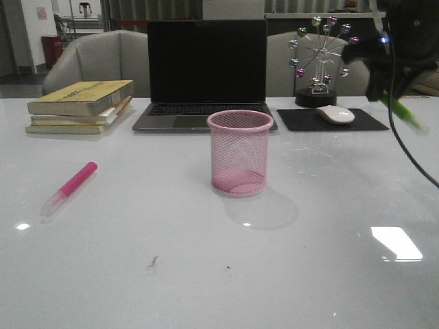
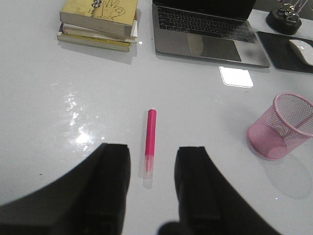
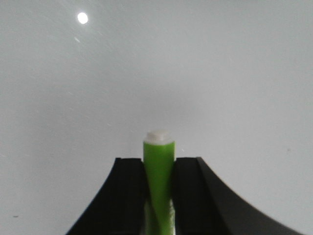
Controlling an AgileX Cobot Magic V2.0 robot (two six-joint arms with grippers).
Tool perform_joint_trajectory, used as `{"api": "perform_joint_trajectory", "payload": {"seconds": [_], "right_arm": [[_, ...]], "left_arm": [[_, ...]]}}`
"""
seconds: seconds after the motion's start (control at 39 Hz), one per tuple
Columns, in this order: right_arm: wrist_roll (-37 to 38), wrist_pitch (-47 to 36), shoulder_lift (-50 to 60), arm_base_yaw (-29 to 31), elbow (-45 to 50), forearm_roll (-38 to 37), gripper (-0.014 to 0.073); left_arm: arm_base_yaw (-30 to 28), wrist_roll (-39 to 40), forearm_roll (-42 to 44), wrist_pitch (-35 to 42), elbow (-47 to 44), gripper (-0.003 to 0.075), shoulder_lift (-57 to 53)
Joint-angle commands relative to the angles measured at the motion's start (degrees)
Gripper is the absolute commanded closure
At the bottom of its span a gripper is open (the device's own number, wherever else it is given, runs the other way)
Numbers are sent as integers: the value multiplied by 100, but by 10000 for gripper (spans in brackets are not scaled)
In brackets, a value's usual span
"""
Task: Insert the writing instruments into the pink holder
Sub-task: 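Lift the green marker upright with the right gripper toward the holder, then lower the green marker into the pink holder and open the right gripper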
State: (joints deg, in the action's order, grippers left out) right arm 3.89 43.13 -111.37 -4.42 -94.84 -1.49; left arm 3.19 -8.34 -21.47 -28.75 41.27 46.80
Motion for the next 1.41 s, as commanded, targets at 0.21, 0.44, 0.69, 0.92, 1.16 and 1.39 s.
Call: {"api": "perform_joint_trajectory", "payload": {"seconds": [0.21, 0.44, 0.69, 0.92, 1.16, 1.39], "right_arm": [[-108, -1142, 1223, -743, 19, -30, 566], [-108, -3676, 1829, -1216, 1522, 514, 566], [-72, -7250, 1603, -1962, 2937, 633, 566], [117, -8061, 862, -2115, 2958, 596, 566], [176, -7924, 525, -2115, 2958, 596, 557], [176, -7938, 531, -2115, 2958, 596, 323]], "left_arm": [[-3, 10, -143, 412, 207, 399, -13], [-3, 10, -131, 412, 207, 399, -13], [-3, 10, -131, 412, 207, 399, -13], [-3, 10, -108, 412, 207, 399, -13], [-3, 10, -94, 435, 207, 399, -13], [-3, 10, -81, 435, 207, 399, -13]]}}
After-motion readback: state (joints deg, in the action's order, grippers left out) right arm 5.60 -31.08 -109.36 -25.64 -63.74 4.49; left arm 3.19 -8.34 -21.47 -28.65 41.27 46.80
